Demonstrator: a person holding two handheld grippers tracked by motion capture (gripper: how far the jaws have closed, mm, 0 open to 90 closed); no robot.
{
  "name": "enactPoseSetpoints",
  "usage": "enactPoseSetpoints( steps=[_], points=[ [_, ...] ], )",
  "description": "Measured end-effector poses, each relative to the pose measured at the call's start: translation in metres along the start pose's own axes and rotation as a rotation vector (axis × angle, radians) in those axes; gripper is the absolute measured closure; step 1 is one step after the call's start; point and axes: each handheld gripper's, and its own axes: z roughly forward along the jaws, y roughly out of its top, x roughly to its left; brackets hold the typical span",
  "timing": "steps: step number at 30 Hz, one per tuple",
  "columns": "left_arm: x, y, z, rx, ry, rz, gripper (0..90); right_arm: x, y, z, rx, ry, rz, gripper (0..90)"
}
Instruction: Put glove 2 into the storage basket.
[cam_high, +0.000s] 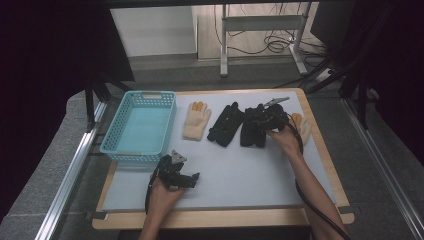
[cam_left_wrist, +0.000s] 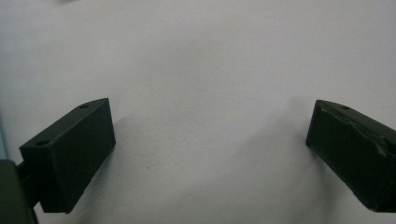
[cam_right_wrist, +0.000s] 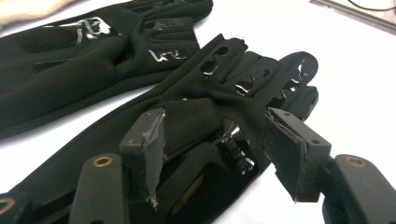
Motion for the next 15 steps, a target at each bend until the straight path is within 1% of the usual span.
enactPoseSetpoints(
  steps=[3,7,8,9,10,11,12,13,14,15],
  points=[
    [0.0,0.0,0.0,0.0,0.0,0.0,1.8,-0.001,0.001,0.006,0.014,-0.006,-0.003,37.9],
    [0.0,0.0,0.0,0.0,0.0,0.0,1.8,0.003,0.002,0.02,0.057,-0.016,-0.027,38.7],
    [0.0,0.0,0.0,0.0,0.0,0.0,1.8,0.003,0.0,0.025,0.079,-0.019,-0.032,43.5],
    [0.0,0.0,0.0,0.0,0.0,0.0,1.8,0.003,0.0,0.025,0.079,-0.019,-0.032,43.5],
    [0.0,0.0,0.0,0.0,0.0,0.0,1.8,0.003,-0.001,0.026,0.076,-0.011,-0.024,46.6],
    [0.0,0.0,0.0,-0.001,0.0,0.001,1.9,-0.001,-0.003,0.027,0.07,0.036,0.026,56.1],
    [0.0,0.0,0.0,-0.001,0.0,0.001,1.9,-0.001,-0.003,0.027,0.07,0.036,0.026,56.1],
    [0.0,0.0,0.0,-0.001,0.0,0.001,1.9,-0.002,-0.003,0.027,0.069,0.049,0.047,59.2],
    [0.0,0.0,0.0,0.0,0.0,0.001,1.9,-0.004,-0.005,0.026,0.07,0.084,0.091,69.1],
    [0.0,0.0,0.0,0.0,0.0,0.001,1.9,-0.004,-0.005,0.026,0.07,0.084,0.091,69.1]
  ],
)
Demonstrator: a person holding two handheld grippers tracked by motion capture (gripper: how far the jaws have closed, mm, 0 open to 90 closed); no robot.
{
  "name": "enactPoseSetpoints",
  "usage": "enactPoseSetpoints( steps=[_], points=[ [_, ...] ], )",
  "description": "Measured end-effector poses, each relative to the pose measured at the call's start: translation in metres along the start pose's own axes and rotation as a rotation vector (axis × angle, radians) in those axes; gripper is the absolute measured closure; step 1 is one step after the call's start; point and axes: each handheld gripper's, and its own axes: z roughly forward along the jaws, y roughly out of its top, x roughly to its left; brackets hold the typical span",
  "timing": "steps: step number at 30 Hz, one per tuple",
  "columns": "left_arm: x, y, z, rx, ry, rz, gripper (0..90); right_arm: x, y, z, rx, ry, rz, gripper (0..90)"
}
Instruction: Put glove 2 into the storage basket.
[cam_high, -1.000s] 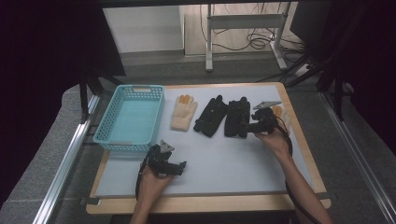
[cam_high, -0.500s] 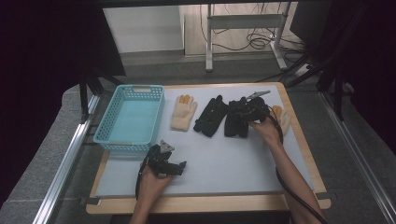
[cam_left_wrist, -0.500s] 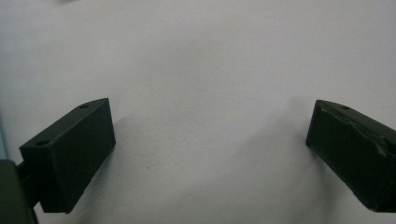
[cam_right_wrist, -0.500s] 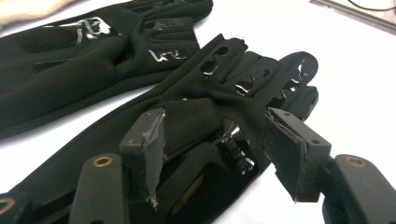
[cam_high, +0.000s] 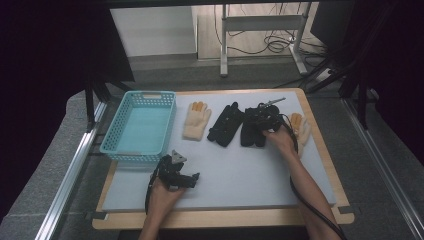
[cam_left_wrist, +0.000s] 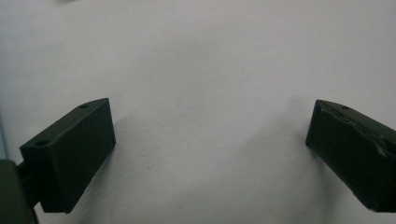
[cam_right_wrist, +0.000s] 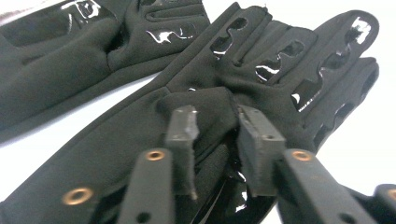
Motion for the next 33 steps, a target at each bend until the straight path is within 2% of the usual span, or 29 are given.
enactPoseSetpoints(
  steps=[1,2,4,7,10,11,13,14,16,17,20,21,23,28,31,33],
  points=[
    [0.0,0.0,0.0,0.0,0.0,0.0,1.9,-0.003,-0.001,-0.002,0.003,0.023,0.018,79.0],
    [0.0,0.0,0.0,0.0,0.0,0.0,1.9,-0.003,-0.001,-0.002,0.003,0.023,0.018,79.0],
    [0.0,0.0,0.0,0.0,0.0,0.0,2.0,-0.006,-0.002,-0.002,-0.001,0.041,0.05,82.0],
    [0.0,0.0,0.0,0.0,-0.001,-0.001,2.0,-0.005,-0.002,-0.003,-0.005,0.038,0.054,82.7],
    [0.0,0.0,0.0,0.0,-0.001,-0.001,1.9,-0.001,-0.002,-0.009,-0.015,0.015,0.03,83.4],
    [0.0,0.0,0.0,0.0,-0.001,0.0,1.9,0.003,-0.001,-0.016,-0.034,0.014,0.014,83.6],
    [0.0,0.0,0.0,0.0,-0.001,0.0,1.9,0.004,-0.001,-0.019,-0.043,0.016,0.007,83.6],
    [0.0,0.0,0.0,0.0,-0.001,-0.001,1.9,0.009,-0.001,-0.029,-0.059,0.02,-0.004,83.6],
    [0.0,0.0,0.0,0.0,-0.001,0.0,2.0,0.01,-0.001,-0.032,-0.064,0.023,-0.011,83.6],
    [0.0,0.0,0.0,0.0,-0.001,-0.001,2.0,0.014,-0.002,-0.041,-0.079,0.028,-0.026,83.7],
    [0.0,0.0,0.0,0.0,0.0,0.0,1.9,0.018,-0.003,-0.05,-0.094,0.034,-0.03,83.7],
    [0.0,0.0,0.0,0.0,0.0,0.0,2.0,0.024,-0.004,-0.059,-0.105,0.039,-0.037,83.7],
    [0.0,0.0,0.0,0.0,0.0,0.0,2.0,0.026,-0.004,-0.063,-0.112,0.043,-0.043,83.7],
    [0.0,0.0,0.0,0.002,0.0,0.001,2.0,0.047,-0.011,-0.091,-0.15,0.069,-0.076,83.6],
    [0.0,0.0,0.0,0.002,0.0,0.001,2.0,0.062,-0.019,-0.106,-0.162,0.089,-0.094,83.5],
    [0.0,0.0,0.0,0.002,0.001,0.003,2.0,0.078,-0.029,-0.117,-0.17,0.107,-0.11,83.5]
  ],
)
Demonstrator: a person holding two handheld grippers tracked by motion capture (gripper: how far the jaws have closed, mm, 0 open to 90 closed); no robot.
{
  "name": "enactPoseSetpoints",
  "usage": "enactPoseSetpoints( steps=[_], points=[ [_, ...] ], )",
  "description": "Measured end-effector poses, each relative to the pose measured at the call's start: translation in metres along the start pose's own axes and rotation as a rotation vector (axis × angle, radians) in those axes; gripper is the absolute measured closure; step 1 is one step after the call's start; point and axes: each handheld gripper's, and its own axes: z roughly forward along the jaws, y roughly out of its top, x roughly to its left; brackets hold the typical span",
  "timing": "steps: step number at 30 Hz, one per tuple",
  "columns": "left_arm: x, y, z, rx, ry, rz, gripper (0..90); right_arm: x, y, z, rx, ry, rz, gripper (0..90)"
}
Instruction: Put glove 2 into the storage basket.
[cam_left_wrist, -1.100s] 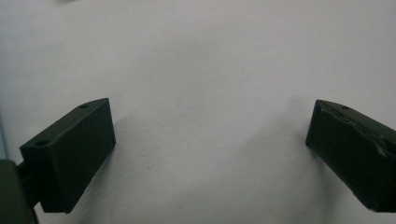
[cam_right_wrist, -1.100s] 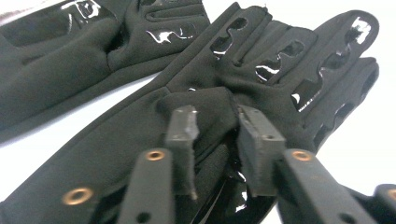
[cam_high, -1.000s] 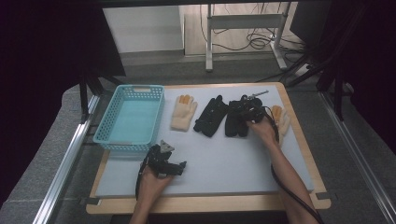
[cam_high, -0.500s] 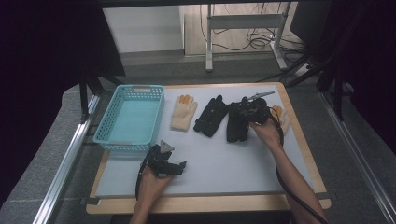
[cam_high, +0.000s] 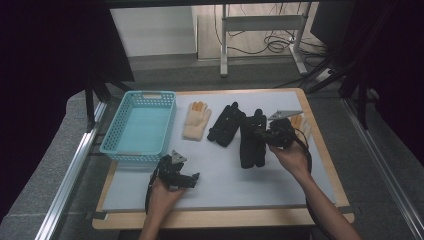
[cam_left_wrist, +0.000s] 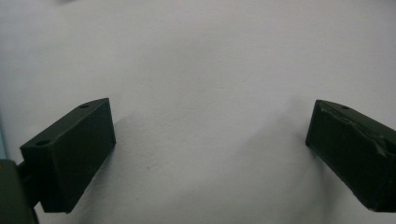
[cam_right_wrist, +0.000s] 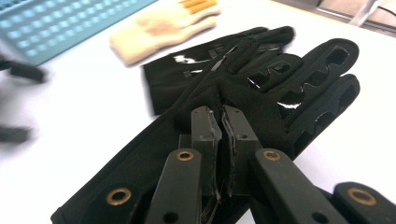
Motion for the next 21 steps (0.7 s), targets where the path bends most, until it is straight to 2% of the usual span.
enactPoseSetpoints(
  steps=[2,4,5,7,10,11,18,21],
  points=[
    [0.0,0.0,0.0,-0.002,0.001,-0.002,2.0,0.004,-0.002,-0.002,-0.002,0.005,0.001,83.4],
    [0.0,0.0,0.0,-0.004,0.0,-0.004,2.0,0.017,-0.01,-0.006,-0.004,0.027,0.003,83.4],
    [0.0,0.0,0.0,-0.005,0.001,-0.005,2.0,0.027,-0.017,-0.007,-0.004,0.043,0.004,83.4],
    [0.0,0.0,0.0,-0.005,0.002,-0.004,2.0,0.033,-0.021,-0.007,-0.001,0.053,0.008,83.4],
    [-0.001,0.0,0.0,-0.005,0.001,-0.006,2.0,0.047,-0.035,-0.001,0.02,0.069,-0.004,83.2],
    [-0.001,0.0,0.0,-0.007,0.001,-0.008,2.0,0.055,-0.044,0.004,0.034,0.086,-0.008,83.3],
    [0.0,0.0,0.0,-0.002,0.001,-0.003,2.0,0.073,-0.063,0.02,0.069,0.112,-0.025,82.7],
    [0.0,0.0,0.0,-0.002,0.001,-0.003,2.0,0.077,-0.065,0.024,0.08,0.116,-0.054,77.6]
  ],
)
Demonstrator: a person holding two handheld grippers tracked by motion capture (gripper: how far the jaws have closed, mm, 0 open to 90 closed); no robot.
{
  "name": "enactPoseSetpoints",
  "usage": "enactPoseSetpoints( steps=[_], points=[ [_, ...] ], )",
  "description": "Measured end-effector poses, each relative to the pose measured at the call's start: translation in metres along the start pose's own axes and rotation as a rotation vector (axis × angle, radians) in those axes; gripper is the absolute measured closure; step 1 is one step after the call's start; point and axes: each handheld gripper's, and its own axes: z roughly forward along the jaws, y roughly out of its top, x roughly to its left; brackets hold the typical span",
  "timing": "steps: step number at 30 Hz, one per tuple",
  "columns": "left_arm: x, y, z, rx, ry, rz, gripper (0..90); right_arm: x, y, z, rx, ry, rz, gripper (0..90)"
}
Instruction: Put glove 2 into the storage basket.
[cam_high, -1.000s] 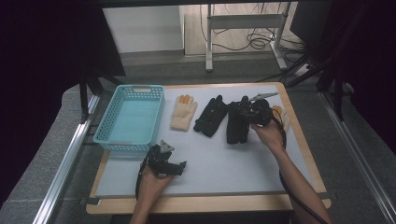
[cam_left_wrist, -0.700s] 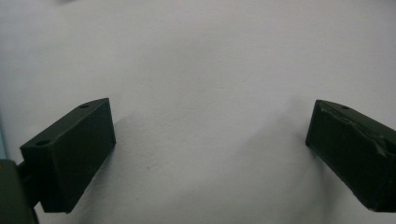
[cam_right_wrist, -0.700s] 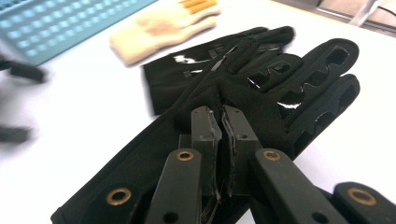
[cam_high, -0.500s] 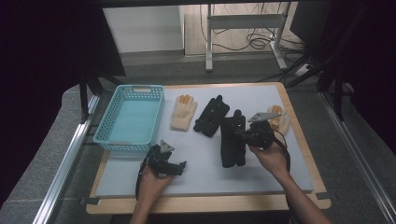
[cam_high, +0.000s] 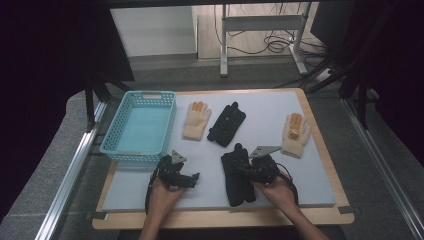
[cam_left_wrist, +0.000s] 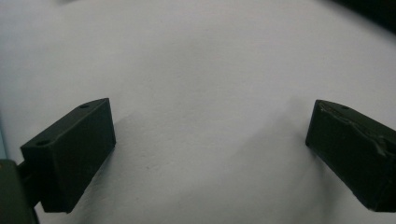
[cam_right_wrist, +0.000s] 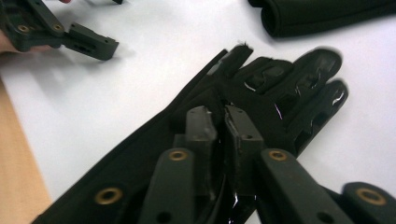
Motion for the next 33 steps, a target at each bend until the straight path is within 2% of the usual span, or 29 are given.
enactPoseSetpoints(
  steps=[5,12,16,22,25,27,33],
  points=[
    [0.0,0.0,0.0,-0.005,-0.001,-0.007,2.0,-0.008,0.002,-0.005,-0.028,-0.021,0.015,69.2],
    [0.0,0.0,0.0,0.001,-0.001,-0.001,2.0,-0.035,0.012,-0.004,-0.04,-0.058,0.04,71.1],
    [0.0,0.0,0.0,0.001,-0.001,-0.001,2.1,-0.054,0.026,0.005,-0.043,-0.081,0.052,77.9],
    [0.0,0.0,0.0,0.001,-0.001,-0.001,2.0,-0.076,0.05,0.023,-0.035,-0.117,0.056,79.8],
    [0.0,0.0,0.0,0.001,-0.002,-0.002,2.0,-0.085,0.063,0.031,-0.038,-0.125,0.069,77.2],
    [0.0,0.0,0.0,0.001,-0.002,-0.002,2.0,-0.092,0.075,0.04,-0.032,-0.148,0.065,71.7],
    [0.0,0.0,0.0,0.0,-0.003,-0.001,2.0,-0.103,0.086,0.054,-0.032,-0.17,0.084,67.4]
  ],
)
